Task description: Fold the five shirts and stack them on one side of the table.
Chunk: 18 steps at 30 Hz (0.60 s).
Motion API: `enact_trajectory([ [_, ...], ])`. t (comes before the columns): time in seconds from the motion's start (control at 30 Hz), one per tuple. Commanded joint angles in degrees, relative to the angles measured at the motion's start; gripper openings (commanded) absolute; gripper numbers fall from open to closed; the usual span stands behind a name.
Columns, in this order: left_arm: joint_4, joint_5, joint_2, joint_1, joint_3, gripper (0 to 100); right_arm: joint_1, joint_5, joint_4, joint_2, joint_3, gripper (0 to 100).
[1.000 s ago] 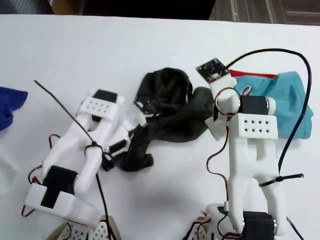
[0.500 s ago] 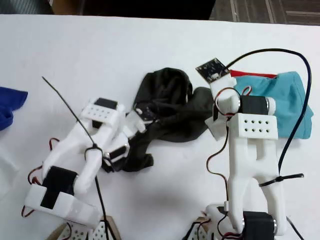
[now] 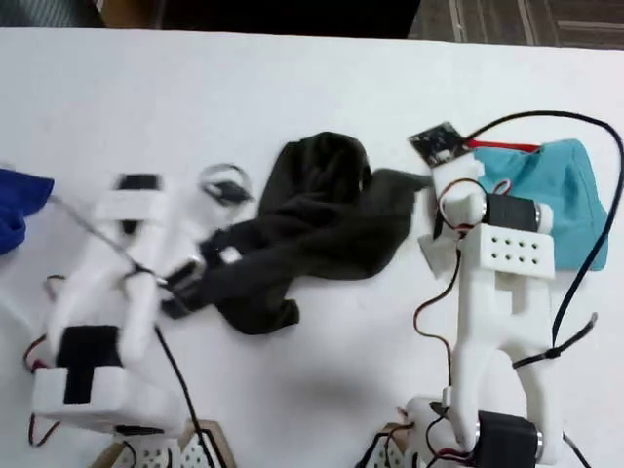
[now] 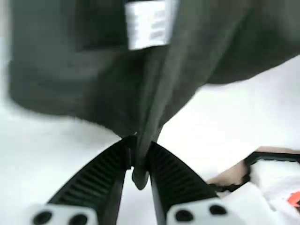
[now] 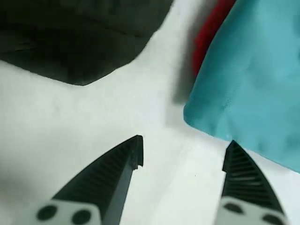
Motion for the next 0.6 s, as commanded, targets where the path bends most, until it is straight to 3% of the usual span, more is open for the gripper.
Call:
enact_trajectory([
  [0.0, 2.1, -5.5, -2.9, -9.5, -4.0, 3, -0.5, -2.9, -2.8, -2.2, -0.5, 28.0],
  [0.23, 1.6, -7.8, -2.6, -13.2, -2.2, 3, -12.3, -15.6, -11.3, -1.4, -1.7, 28.0],
  [0.37, 1.6, -7.6, -2.5, -13.2, -2.2, 3, -18.2, -16.0, -15.5, 5.9, -3.2, 28.0],
  [0.57, -1.6, -7.6, -2.6, -13.0, 3.3, 3, -18.3, -16.0, -16.7, 21.9, -13.7, 28.0],
])
